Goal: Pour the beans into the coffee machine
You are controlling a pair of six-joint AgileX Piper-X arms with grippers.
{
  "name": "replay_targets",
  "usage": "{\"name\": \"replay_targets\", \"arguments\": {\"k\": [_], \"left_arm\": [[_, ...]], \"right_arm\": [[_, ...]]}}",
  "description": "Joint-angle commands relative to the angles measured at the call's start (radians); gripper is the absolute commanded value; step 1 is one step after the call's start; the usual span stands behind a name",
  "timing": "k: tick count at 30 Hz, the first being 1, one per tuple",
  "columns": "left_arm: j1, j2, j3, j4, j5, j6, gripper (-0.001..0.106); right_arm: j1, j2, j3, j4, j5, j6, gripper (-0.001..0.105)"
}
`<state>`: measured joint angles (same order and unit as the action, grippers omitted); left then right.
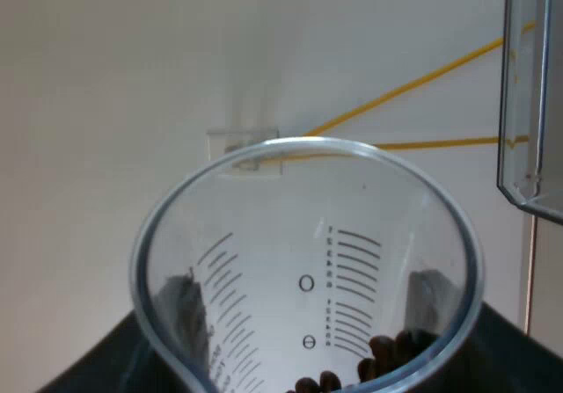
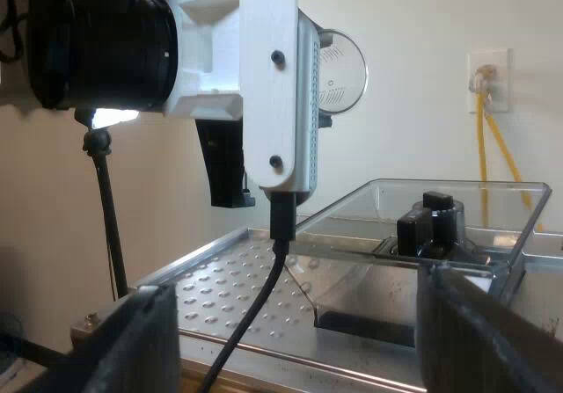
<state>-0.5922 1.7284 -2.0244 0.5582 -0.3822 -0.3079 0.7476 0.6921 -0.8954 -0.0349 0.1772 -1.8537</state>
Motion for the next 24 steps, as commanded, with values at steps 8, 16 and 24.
{"name": "replay_targets", "arguments": {"k": [8, 16, 24], "left_arm": [[-0.002, 0.005, -0.01, -0.031, 0.029, 0.138, 0.012], [-0.004, 0.013, -0.01, -0.056, 0.045, 0.231, 0.012], [-0.007, 0.015, -0.01, -0.07, 0.091, 0.316, 0.012]], "right_arm": [[0.002, -0.007, -0.014, -0.021, 0.006, -0.008, 0.059], [0.002, -0.007, -0.014, -0.021, 0.006, -0.007, 0.059], [0.002, -0.007, -0.014, -0.021, 0.003, -0.006, 0.059]]}}
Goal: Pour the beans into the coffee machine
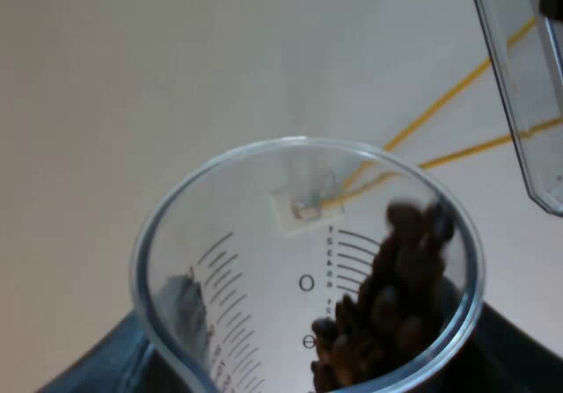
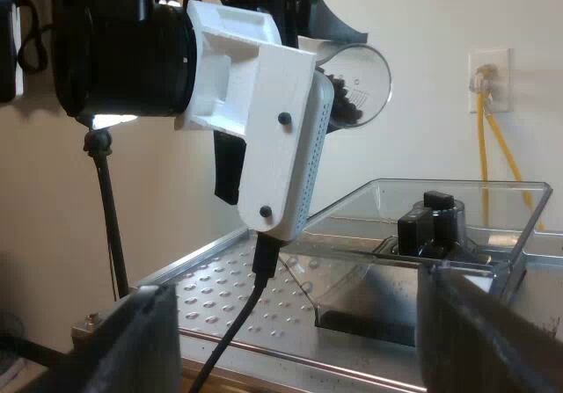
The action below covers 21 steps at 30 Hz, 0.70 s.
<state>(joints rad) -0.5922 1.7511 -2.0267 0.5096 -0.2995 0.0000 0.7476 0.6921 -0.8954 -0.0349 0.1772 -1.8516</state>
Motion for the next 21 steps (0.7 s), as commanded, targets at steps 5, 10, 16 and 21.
{"name": "replay_targets", "arguments": {"k": [5, 10, 16, 21], "left_arm": [[-0.007, -0.007, -0.007, -0.021, 0.025, 0.12, 0.012], [-0.007, -0.007, -0.007, -0.021, 0.099, 0.286, 0.012], [-0.007, -0.007, -0.007, -0.021, 0.102, 0.296, 0.012], [-0.003, -0.007, -0.007, -0.021, 0.102, 0.296, 0.012]], "right_arm": [[0.002, -0.007, -0.014, -0.021, 0.003, -0.008, 0.059], [0.002, -0.007, -0.014, -0.024, -0.001, -0.008, 0.059], [0.002, -0.007, -0.014, -0.06, -0.001, -0.008, 0.059], [0.002, -0.007, -0.014, -0.065, -0.001, -0.008, 0.059]]}}
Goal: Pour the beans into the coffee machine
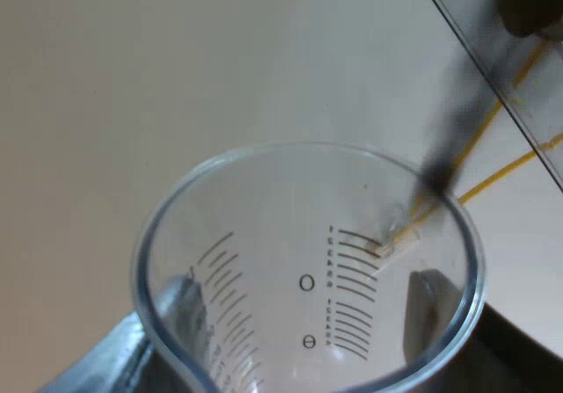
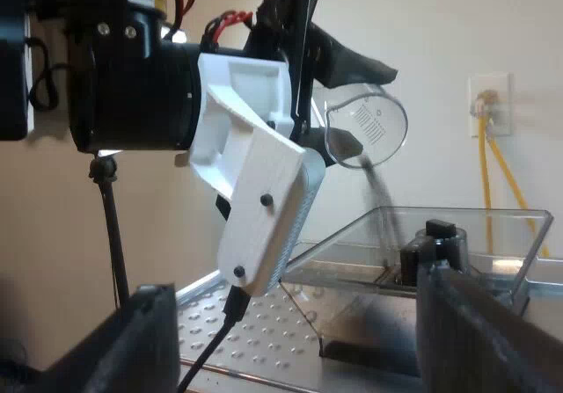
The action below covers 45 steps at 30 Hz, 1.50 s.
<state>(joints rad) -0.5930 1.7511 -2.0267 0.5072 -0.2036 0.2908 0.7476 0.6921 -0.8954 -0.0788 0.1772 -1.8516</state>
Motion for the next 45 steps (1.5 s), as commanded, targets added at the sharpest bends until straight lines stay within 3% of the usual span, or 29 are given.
{"name": "replay_targets", "arguments": {"k": [1, 17, 23, 28, 32, 36, 41, 45], "left_arm": [[-0.003, -0.007, -0.007, -0.019, 0.006, 0.006, 0.012], [-0.003, -0.007, -0.007, -0.021, 0.006, 0.035, 0.012], [-0.003, -0.011, -0.007, -0.019, -0.008, 0.003, 0.012], [-0.003, -0.023, -0.007, -0.01, -0.016, -0.177, 0.012], [-0.003, -0.037, -0.007, -0.011, -0.07, -0.306, 0.012], [-0.003, -0.051, -0.007, -0.011, -0.164, -0.459, 0.012], [-0.003, -0.064, -0.007, -0.011, -0.343, -0.752, 0.012], [-0.003, -0.081, -0.007, 0.059, -0.39, -0.89, 0.012]], "right_arm": [[0.002, -0.007, -0.014, -0.021, -0.001, -0.008, 0.059], [0.002, -0.007, -0.014, -0.021, -0.001, -0.008, 0.059], [0.002, -0.007, -0.014, -0.021, -0.001, -0.008, 0.059], [0.002, -0.007, -0.014, -0.021, -0.001, -0.008, 0.059], [0.002, -0.007, -0.014, -0.021, -0.001, -0.008, 0.059], [0.002, -0.007, -0.014, -0.021, -0.001, -0.008, 0.059], [0.002, -0.007, -0.014, -0.021, -0.001, -0.008, 0.059], [0.002, -0.007, -0.014, -0.021, -0.001, -0.008, 0.059]]}}
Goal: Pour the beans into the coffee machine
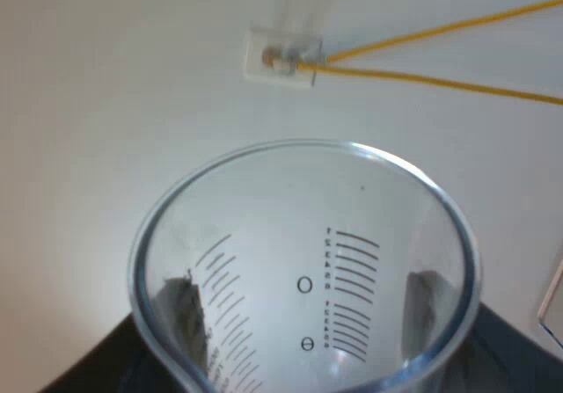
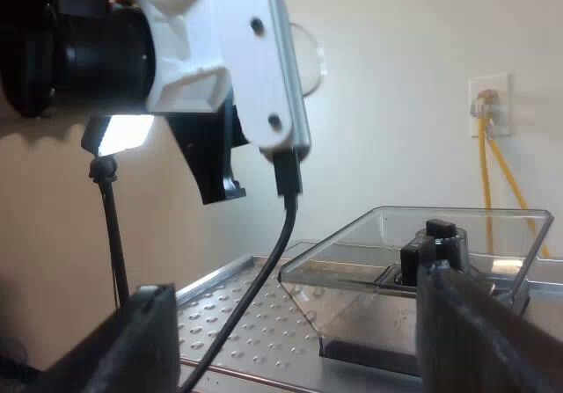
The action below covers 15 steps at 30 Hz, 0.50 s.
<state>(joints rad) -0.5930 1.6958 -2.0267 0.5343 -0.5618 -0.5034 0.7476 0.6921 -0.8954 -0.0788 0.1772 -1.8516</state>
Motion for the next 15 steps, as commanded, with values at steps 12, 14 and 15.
{"name": "replay_targets", "arguments": {"k": [12, 14, 15], "left_arm": [[0.0, -0.166, -0.007, 0.331, 0.09, -0.522, 0.012], [0.0, -0.199, -0.007, 0.372, 0.111, -0.575, 0.012], [0.0, -0.204, -0.007, 0.38, 0.12, -0.59, 0.012]], "right_arm": [[0.002, -0.007, -0.014, -0.011, -0.003, -0.011, 0.059], [0.002, -0.007, -0.014, -0.006, -0.034, -0.014, 0.059], [0.002, -0.007, -0.014, -0.005, -0.046, -0.014, 0.059]]}}
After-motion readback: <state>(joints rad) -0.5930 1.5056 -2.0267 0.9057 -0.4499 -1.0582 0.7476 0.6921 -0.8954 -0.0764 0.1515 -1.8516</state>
